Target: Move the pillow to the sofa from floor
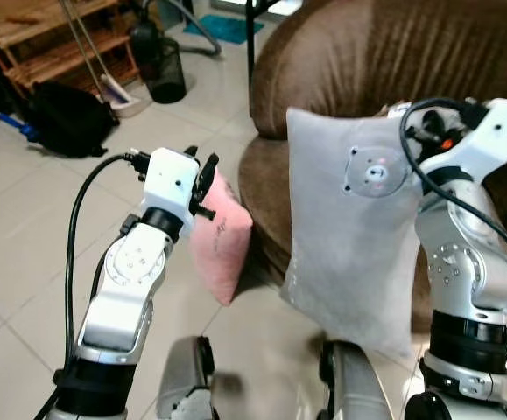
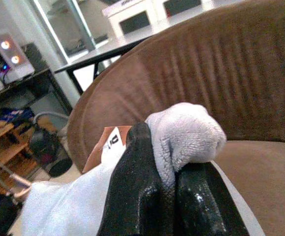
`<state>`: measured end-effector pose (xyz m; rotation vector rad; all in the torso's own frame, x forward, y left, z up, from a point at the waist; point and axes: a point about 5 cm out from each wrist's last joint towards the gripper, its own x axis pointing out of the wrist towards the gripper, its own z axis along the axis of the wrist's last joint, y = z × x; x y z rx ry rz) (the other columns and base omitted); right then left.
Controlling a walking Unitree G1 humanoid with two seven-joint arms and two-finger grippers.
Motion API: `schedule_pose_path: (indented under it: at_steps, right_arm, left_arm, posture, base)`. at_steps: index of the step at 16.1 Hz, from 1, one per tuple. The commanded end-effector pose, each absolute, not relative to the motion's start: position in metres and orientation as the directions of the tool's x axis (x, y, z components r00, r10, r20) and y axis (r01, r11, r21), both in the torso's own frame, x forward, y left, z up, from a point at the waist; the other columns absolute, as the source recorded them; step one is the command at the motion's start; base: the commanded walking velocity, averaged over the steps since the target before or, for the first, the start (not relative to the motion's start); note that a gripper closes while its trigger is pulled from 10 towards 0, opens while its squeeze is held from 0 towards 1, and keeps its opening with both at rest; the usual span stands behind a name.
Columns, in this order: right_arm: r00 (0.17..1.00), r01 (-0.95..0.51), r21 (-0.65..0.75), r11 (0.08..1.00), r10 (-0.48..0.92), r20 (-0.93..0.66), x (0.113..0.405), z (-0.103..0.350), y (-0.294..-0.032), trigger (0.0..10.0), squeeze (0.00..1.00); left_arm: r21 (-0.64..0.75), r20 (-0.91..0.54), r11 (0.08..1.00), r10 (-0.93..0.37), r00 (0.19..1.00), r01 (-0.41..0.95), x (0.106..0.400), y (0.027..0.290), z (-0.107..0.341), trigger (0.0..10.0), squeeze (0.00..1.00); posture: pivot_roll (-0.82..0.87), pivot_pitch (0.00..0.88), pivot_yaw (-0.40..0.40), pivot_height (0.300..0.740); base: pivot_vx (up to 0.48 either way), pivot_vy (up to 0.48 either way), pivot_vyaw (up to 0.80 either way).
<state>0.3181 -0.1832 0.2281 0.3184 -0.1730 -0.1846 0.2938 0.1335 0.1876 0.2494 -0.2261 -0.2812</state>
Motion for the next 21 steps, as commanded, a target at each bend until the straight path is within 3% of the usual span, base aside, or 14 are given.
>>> schedule_pose_path:
  at_steps: [1, 8, 14, 21]
  right_arm:
    - [0.956, 0.132, 0.318, 0.939, -0.205, 0.208, 0.314, 0.244, -0.180, 10.0, 0.00]
    - [0.952, 0.144, 0.322, 0.936, -0.219, 0.212, 0.312, 0.245, -0.181, 10.0, 0.00]
    - [0.978, 0.112, 0.249, 0.962, -0.151, 0.146, 0.313, 0.227, -0.174, 10.0, 0.00]
    - [0.979, 0.130, 0.254, 0.958, -0.164, 0.119, 0.314, 0.218, -0.175, 10.0, 0.00]
  left_arm:
    - [0.280, 0.190, 0.933, -0.284, 0.940, 0.225, 0.295, 0.137, 0.189, 10.0, 0.00]
    - [0.277, 0.191, 0.932, -0.292, 0.937, 0.234, 0.296, 0.137, 0.188, 10.0, 0.00]
    - [0.250, 0.205, 0.928, -0.330, 0.922, 0.276, 0.296, 0.132, 0.190, 10.0, 0.00]
    - [0.258, 0.202, 0.922, -0.343, 0.917, 0.288, 0.296, 0.132, 0.190, 10.0, 0.00]
  posture:
    - [-0.03, 0.010, 0.028, 0.675]
    - [-0.03, 0.000, 0.033, 0.735]
    - [-0.04, 0.000, 0.032, 0.740]
    - [-0.03, 0.000, 0.034, 0.740]
  base:
    - [0.000, 0.000, 0.00]
    - [0.000, 0.000, 0.00]
    - [0.118, 0.000, 0.00]
    - [0.371, 0.000, -0.77]
